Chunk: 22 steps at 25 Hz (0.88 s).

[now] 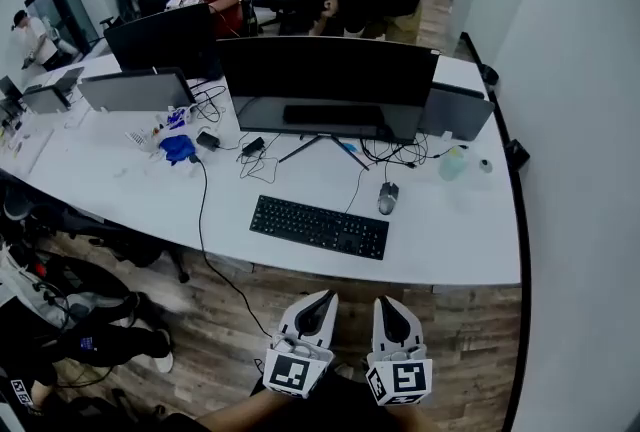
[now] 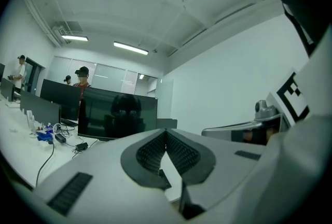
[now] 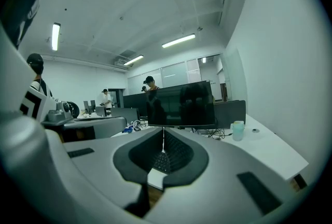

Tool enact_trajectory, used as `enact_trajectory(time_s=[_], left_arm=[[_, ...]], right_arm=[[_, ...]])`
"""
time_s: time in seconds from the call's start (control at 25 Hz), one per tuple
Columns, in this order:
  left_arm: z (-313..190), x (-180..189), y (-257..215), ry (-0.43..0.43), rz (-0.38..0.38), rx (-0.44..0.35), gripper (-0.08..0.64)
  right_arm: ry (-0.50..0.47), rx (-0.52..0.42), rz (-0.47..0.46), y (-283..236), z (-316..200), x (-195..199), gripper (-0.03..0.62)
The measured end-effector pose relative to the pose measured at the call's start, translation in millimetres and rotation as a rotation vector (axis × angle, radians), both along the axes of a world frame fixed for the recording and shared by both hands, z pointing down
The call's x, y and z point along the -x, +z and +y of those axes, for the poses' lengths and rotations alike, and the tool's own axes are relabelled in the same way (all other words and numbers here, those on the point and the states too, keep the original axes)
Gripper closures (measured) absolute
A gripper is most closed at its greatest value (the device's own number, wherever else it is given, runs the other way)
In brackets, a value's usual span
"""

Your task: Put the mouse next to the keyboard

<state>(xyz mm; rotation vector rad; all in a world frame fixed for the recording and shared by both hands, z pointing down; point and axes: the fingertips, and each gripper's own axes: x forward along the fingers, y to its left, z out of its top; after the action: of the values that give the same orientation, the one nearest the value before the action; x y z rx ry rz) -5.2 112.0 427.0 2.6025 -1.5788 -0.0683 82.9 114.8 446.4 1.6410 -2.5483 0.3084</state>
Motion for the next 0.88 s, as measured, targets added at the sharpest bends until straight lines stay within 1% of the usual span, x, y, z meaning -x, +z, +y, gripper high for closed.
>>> enact_trajectory(time_s=[0.16, 0.32, 0.48, 0.56, 0.68, 0.76, 0.88], left_arm=[[-51, 20, -2, 0.028, -0.012, -0.017, 0.546], [-107, 45, 0, 0.055, -0.008, -0.007, 0.546], [-151, 65, 4, 0.099, -0.060, -0.052, 0.546], [-168, 72, 12, 0.118, -0.065, -0.030, 0.546], [-190, 76, 24, 0.139, -0.051, 0.022, 0.546], [-201, 72, 27, 0.150, -0.029, 0.036, 0.546], [-216, 61, 37, 0.171, -0.012, 0.079, 0.546]], right_arm=[[0.011, 0.024, 0.023, -1, -56, 24, 0.575], [0.048, 0.037, 0.043, -5, -111, 42, 0.575], [0.116, 0.071, 0.056, 3, -150, 47, 0.575], [0.143, 0.094, 0.060, 11, -163, 47, 0.575], [0.164, 0.135, 0.069, 25, -183, 48, 0.575], [0.179, 0.163, 0.075, 35, -195, 45, 0.575], [0.208, 0.197, 0.084, 49, -212, 35, 0.575]])
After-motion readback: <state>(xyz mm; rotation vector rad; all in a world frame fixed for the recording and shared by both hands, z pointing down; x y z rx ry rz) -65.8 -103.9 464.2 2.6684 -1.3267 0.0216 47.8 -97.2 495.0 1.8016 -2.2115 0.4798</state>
